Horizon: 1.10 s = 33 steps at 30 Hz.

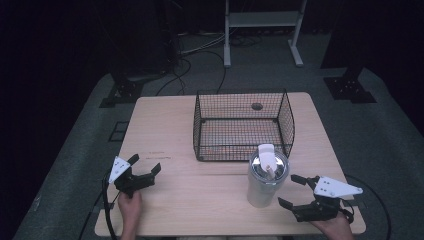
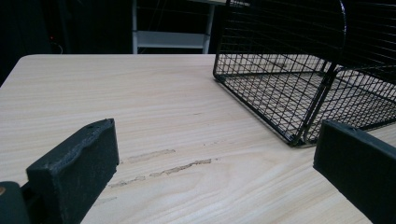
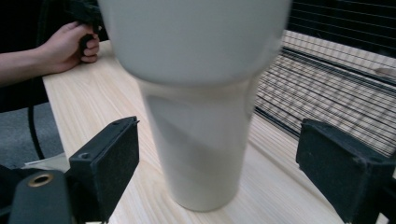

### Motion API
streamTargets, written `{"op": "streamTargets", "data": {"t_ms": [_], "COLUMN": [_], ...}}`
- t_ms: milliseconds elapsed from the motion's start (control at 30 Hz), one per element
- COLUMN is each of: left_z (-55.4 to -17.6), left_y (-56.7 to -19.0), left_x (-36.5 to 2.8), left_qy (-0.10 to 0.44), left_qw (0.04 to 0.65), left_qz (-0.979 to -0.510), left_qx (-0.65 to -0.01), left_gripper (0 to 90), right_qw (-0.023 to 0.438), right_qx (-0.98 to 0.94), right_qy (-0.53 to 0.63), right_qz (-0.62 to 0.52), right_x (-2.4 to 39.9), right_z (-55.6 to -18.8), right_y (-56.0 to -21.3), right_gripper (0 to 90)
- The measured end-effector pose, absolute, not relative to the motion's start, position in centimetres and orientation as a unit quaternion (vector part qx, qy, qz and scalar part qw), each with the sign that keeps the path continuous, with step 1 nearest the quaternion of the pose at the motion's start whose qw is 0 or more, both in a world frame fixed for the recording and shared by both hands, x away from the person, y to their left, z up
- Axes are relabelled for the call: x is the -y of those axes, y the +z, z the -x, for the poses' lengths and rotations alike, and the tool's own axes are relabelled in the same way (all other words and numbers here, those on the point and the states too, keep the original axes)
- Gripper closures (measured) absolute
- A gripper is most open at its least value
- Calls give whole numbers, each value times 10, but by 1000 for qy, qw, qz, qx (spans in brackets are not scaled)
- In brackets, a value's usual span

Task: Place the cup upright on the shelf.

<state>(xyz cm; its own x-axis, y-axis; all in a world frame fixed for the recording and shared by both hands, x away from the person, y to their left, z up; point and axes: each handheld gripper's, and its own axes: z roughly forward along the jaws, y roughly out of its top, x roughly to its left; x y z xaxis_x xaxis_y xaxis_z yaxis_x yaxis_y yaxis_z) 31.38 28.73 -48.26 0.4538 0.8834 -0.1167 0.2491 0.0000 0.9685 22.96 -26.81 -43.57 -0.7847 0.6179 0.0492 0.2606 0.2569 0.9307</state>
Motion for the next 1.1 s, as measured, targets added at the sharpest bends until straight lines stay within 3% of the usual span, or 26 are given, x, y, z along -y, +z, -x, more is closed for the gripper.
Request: {"op": "streamTargets", "data": {"t_ms": [467,1100], "left_z": [-314,-314], "left_y": [-483,-483], "left_x": [-287,-287], "left_qy": [286,287], "left_qw": [556,556], "left_qz": [-648,-647], "left_qx": [-436,-435], "left_gripper": [0,0], "right_qw": [150,179], "right_qx": [-774,-753], "right_qy": [547,564], "right_qz": [-283,-287], "right_x": [247,216], "right_z": [-238,-255], "right_y": [-445,-460], "right_gripper": [126,76]}}
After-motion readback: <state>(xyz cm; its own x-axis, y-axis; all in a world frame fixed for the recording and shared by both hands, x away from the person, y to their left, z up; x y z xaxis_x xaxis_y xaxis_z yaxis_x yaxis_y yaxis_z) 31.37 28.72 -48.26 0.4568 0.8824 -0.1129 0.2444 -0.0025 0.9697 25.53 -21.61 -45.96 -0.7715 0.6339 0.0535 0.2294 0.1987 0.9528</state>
